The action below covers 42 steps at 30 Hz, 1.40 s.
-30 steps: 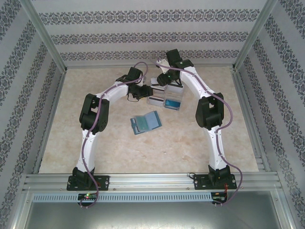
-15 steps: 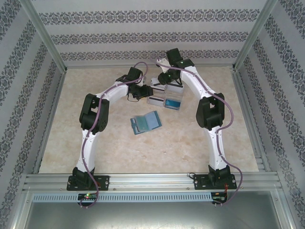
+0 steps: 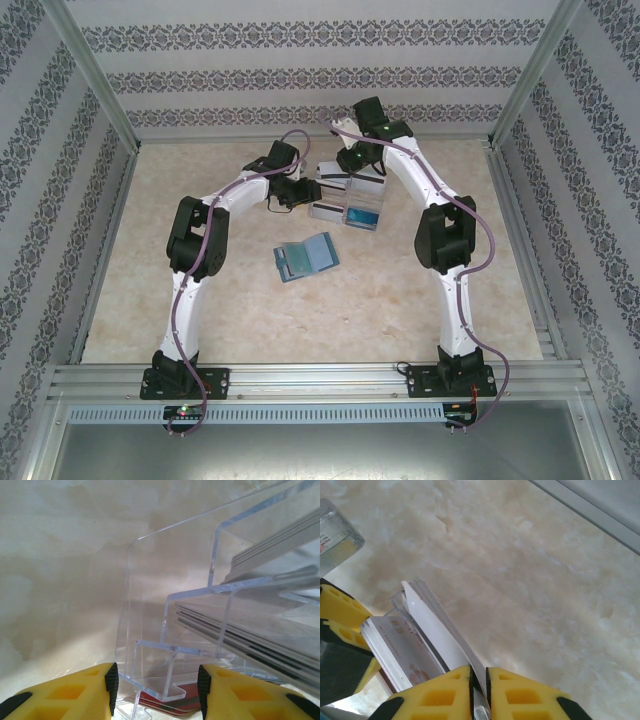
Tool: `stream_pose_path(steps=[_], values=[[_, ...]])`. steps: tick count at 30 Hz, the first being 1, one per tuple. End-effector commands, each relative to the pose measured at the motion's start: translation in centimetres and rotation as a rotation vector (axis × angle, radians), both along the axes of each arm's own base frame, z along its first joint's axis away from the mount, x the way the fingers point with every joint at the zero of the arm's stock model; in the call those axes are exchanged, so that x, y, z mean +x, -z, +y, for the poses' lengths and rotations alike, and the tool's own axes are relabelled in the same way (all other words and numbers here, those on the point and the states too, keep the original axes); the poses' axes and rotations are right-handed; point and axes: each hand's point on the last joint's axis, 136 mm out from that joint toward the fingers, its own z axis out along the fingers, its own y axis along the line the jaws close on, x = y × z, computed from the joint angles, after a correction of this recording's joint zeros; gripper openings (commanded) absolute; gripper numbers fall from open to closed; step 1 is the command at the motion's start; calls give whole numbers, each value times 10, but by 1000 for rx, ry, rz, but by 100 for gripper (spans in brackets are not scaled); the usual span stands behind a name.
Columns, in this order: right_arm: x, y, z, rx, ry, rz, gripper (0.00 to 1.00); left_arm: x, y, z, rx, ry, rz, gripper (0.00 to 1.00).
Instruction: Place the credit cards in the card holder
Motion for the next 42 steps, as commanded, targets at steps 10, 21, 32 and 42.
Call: stream_pose_path(steps=[10, 21, 32, 42], values=[[-16, -46, -1, 132, -10, -20, 4, -2, -5, 2, -12, 1, 2, 48], [-31, -90, -10, 305, 14, -39, 2, -13, -48, 7, -32, 8, -53, 48], [-81, -113, -12, 591, 22, 35, 2, -36, -111, 12, -193, 50, -144, 48], [-115, -100, -13, 706, 44, 120, 2, -63, -136, 14, -308, 130, -178, 48]])
